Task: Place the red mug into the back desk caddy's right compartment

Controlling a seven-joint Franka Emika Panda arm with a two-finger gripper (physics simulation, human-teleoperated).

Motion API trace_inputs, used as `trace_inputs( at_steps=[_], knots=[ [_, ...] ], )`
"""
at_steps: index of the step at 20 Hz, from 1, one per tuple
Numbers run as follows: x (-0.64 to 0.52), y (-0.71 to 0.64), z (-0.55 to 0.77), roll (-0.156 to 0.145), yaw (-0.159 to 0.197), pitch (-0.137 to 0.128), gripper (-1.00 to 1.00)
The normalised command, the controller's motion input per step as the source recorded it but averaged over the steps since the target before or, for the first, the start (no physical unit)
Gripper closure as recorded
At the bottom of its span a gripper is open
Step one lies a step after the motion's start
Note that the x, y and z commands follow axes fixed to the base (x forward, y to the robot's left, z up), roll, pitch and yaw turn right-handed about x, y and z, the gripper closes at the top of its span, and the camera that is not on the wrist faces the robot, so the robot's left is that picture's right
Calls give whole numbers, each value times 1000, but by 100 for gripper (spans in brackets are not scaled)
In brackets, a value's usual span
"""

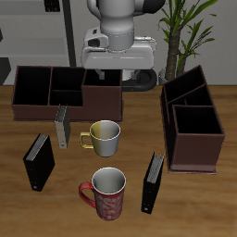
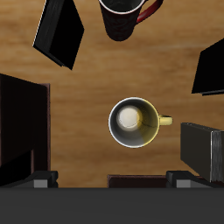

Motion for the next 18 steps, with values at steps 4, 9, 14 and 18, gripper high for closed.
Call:
trace_inputs(
  at_steps=[4,9,14,18],
  knots=[
    [355,-80,91,33,-9,2,-100],
    [326,-77,-4,54,-11,17,-100],
    [409,-169,-43,-15,37,-20,-100],
    [453,-264,-80,-23,-9,2,-100]
  ],
)
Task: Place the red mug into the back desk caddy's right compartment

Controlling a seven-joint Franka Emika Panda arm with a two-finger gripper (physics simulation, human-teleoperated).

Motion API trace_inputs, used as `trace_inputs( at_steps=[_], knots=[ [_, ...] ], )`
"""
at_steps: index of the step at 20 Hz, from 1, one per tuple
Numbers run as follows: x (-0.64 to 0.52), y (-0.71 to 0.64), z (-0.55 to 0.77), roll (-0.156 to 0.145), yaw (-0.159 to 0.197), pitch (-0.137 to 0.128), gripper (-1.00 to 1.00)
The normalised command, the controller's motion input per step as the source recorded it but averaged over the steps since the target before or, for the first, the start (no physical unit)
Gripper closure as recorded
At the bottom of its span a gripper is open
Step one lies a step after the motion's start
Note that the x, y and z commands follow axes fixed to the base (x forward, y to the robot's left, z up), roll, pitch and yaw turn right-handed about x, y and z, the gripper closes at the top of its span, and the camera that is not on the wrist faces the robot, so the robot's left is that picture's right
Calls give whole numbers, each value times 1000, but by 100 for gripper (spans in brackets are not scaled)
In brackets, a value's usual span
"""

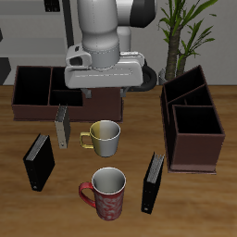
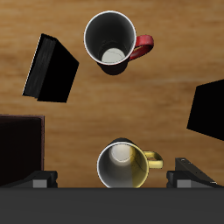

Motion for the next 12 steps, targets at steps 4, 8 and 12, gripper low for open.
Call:
trace_inputs(
  at_steps=[4,8,12],
  knots=[
    [379,-283,-43,-12,2,-23,-100],
    [332,-291,-30,-42,-7,-53,-100],
    [281,-106,-144,-3,-5,0,-100]
  ],
)
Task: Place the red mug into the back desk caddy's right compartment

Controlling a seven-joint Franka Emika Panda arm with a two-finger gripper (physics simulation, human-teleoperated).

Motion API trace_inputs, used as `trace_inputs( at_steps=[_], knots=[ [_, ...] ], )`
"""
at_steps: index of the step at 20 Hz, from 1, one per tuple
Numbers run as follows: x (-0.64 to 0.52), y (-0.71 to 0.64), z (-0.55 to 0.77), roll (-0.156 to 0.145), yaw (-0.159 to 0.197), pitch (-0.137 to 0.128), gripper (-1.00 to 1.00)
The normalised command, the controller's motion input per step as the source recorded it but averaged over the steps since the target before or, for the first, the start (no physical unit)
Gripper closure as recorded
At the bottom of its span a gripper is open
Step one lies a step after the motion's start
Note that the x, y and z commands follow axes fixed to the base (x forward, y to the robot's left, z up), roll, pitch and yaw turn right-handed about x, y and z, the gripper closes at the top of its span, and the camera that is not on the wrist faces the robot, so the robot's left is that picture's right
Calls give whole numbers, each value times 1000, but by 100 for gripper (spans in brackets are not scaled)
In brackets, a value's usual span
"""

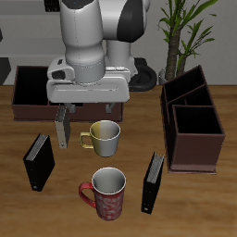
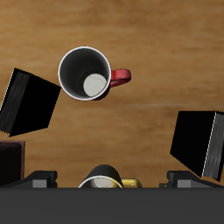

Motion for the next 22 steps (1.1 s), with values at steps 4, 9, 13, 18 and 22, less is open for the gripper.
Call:
trace_inputs(
  at_steps=[4,9,13,18,22],
  knots=[
    [251,-114,-206,29,11,-38,-100],
    [121,-122,-78,0,-54,-44,-100],
    [288,-259,-330,-90,-85,7,-100],
    [162,-85,-195,-85,-53,-13,-100],
    [134,140,-239,19,-26,-28,-100]
  ],
)
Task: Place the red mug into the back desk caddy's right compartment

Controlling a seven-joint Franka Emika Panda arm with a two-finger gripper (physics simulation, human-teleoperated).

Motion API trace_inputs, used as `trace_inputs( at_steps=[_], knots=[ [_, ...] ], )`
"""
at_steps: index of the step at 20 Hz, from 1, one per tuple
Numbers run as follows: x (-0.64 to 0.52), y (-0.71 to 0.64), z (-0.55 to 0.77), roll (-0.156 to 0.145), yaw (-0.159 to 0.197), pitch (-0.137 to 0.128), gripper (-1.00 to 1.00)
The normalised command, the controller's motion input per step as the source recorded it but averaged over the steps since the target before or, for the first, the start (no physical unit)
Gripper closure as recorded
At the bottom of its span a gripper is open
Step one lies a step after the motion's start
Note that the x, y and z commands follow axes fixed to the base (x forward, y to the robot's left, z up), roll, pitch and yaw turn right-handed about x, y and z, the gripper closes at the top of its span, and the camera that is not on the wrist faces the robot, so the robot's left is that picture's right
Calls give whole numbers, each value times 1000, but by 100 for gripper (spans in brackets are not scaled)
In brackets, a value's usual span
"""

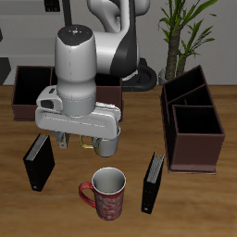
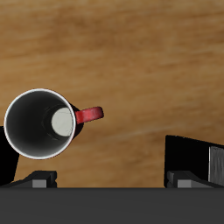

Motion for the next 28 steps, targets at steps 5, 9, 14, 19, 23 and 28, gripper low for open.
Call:
trace_inputs(
  at_steps=[5,9,14,19,23,28],
  knots=[
    [109,119,-196,-63,-31,-46,-100],
    [55,196,-201,-52,-43,-7,-100],
    [43,151,-170,-10,-22,-2,-100],
    [69,136,-194,14,-8,6,-100],
    [84,114,-251,8,-43,27,-100],
    [70,59,-301,0,-16,31,-100]
  ],
)
